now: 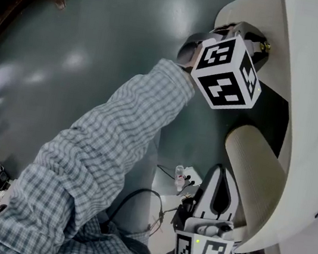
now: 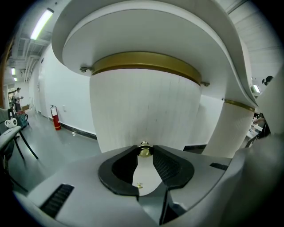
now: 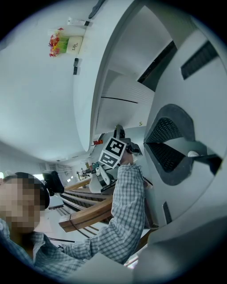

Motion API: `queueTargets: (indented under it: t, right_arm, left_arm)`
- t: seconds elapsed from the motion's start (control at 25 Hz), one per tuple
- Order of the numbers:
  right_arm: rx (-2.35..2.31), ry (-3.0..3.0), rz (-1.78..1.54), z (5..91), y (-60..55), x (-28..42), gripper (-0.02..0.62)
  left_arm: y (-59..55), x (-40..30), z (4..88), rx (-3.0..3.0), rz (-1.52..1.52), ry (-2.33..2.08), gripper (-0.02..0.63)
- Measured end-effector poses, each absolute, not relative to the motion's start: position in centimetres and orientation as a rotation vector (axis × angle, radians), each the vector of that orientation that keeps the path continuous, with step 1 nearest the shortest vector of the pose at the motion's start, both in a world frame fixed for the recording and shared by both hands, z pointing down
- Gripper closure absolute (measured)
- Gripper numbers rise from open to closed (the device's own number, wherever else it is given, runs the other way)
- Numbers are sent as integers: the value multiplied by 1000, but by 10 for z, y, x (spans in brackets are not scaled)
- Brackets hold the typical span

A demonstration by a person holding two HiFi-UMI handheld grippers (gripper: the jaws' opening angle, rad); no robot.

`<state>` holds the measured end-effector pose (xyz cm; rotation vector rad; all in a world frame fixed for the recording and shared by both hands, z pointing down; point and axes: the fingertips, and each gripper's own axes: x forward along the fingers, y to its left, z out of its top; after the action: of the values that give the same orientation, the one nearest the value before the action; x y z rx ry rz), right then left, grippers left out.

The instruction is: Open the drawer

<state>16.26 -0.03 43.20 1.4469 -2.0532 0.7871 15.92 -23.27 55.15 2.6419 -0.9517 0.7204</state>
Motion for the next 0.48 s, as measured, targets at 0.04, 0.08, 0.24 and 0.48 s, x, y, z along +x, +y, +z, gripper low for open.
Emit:
queueTargets:
  t: [0.04, 0.08, 0.24, 0.48]
  right_arm:
    - [1448, -2053, 787, 432, 0, 163, 586]
    - [1451, -2053, 788, 432, 0, 163, 586]
    - [1455, -2052, 786, 432, 0, 161, 586]
    - [1461, -2051, 781, 430, 2, 160, 586]
  left_arm:
    - [-233, 159, 551, 2643, 723, -952, 493]
    - [-233, 159, 551, 2643, 724, -953, 494]
    - [-234, 158, 552, 2629, 714, -953, 497]
    - [-228, 155, 551, 2632, 730, -939, 499]
